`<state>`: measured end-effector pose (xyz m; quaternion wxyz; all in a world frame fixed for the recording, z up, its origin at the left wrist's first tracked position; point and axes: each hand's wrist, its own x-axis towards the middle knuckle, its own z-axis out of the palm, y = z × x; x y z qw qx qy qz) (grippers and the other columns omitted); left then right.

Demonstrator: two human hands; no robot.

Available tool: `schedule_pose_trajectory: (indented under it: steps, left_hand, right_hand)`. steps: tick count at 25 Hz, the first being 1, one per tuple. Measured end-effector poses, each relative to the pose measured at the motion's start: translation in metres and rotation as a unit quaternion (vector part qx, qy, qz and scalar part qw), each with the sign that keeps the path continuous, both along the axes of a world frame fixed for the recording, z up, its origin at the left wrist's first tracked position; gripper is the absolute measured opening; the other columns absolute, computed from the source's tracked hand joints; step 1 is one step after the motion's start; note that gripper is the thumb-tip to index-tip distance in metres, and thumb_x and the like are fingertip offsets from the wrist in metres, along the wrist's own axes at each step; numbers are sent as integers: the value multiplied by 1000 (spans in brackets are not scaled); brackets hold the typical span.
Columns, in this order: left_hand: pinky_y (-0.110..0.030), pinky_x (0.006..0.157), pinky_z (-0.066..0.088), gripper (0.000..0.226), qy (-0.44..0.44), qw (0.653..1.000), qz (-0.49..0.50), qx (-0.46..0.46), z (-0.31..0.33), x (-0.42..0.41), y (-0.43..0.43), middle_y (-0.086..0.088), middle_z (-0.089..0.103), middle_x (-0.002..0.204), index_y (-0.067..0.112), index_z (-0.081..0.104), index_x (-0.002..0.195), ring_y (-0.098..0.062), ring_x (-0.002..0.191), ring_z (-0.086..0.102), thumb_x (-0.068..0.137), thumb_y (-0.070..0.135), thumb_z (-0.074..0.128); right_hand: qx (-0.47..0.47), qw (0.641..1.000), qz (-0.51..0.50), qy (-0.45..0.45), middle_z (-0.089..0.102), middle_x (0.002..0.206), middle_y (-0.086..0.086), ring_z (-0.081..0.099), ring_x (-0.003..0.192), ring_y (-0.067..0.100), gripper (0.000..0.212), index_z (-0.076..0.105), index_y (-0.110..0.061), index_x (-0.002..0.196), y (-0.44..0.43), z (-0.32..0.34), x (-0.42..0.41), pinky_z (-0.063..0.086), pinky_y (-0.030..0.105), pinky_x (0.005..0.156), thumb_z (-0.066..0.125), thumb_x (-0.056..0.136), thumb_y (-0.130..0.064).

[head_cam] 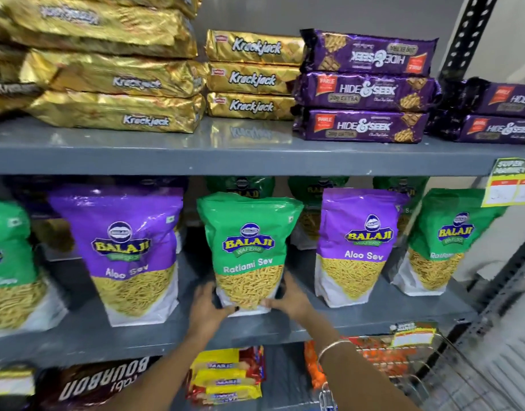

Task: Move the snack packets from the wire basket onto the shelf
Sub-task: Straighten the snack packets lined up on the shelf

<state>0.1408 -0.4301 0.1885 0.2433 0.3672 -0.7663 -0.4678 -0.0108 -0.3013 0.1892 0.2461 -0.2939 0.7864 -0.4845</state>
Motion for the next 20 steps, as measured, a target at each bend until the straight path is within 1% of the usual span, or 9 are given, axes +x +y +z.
schedule_pose_trajectory:
  steps: [2,4,8,11,13,15,16,18,20]
  left_hand:
    - [-51,84,52,57,-5,999,-38,37,-4,-5,-5,-20,65,106,10,52,102,-36,99,64,54,15,82]
    - [-53,79,53,54,-14,1000,-20,20,-11,-10,-6,-17,66,105,11,50,101,-34,94,65,56,16,80]
    - [-50,81,53,57,-17,1000,-21,1,-10,-15,-3,-13,63,115,13,49,109,-33,102,61,61,17,80]
    - [-51,86,52,59,-8,999,-41,11,-11,-12,1,-14,60,119,14,49,112,-33,109,59,62,14,79]
    - [-46,95,48,63,1,1000,-20,-5,-3,7,9,-13,54,125,10,49,122,-29,115,54,66,12,78]
    - [-41,93,47,52,-4,998,15,-58,0,34,12,-13,51,120,5,51,120,-28,108,55,73,12,73]
    - [-41,89,47,39,-15,994,30,-102,-2,51,10,-13,52,113,5,55,111,-30,102,57,76,12,69]
    - [-42,81,48,17,-46,984,79,-152,-7,87,-3,-13,53,100,5,57,93,-34,94,57,78,11,64]
    - [-46,84,46,20,-55,975,172,-132,-8,117,-26,-18,54,100,3,56,92,-39,98,55,76,9,66]
  right_hand:
    - [-5,1000,-14,5,61,124,12,56,116,28,77,46,-26,113,-5,-11,-3,45,50,100,79,44,-38]
    - [-10,999,-39,10,64,120,13,58,114,30,68,50,-25,108,-4,-10,-2,47,47,97,80,47,-32]
    - [-11,999,-31,0,63,121,13,58,113,27,62,51,-8,119,1,-2,-2,45,31,88,79,64,-10]
    - [-12,999,-30,-6,58,119,9,55,113,25,70,42,-6,121,6,10,7,43,30,87,81,63,-11]
    - [-1,993,-106,44,57,103,7,56,98,23,58,40,-12,102,14,20,26,43,32,78,81,63,-25]
    - [72,972,-147,168,56,79,3,58,82,28,43,38,-17,84,26,30,54,36,31,64,70,72,-44]
    - [111,959,-118,231,59,75,4,60,81,31,37,38,-19,79,26,32,70,33,30,61,62,77,-47]
    - [139,950,-23,280,68,81,11,63,86,34,30,41,-20,77,7,31,97,31,29,60,54,83,-47]
    - [125,949,41,285,69,89,11,63,89,32,30,51,-16,88,-29,29,114,37,32,64,57,82,-44]
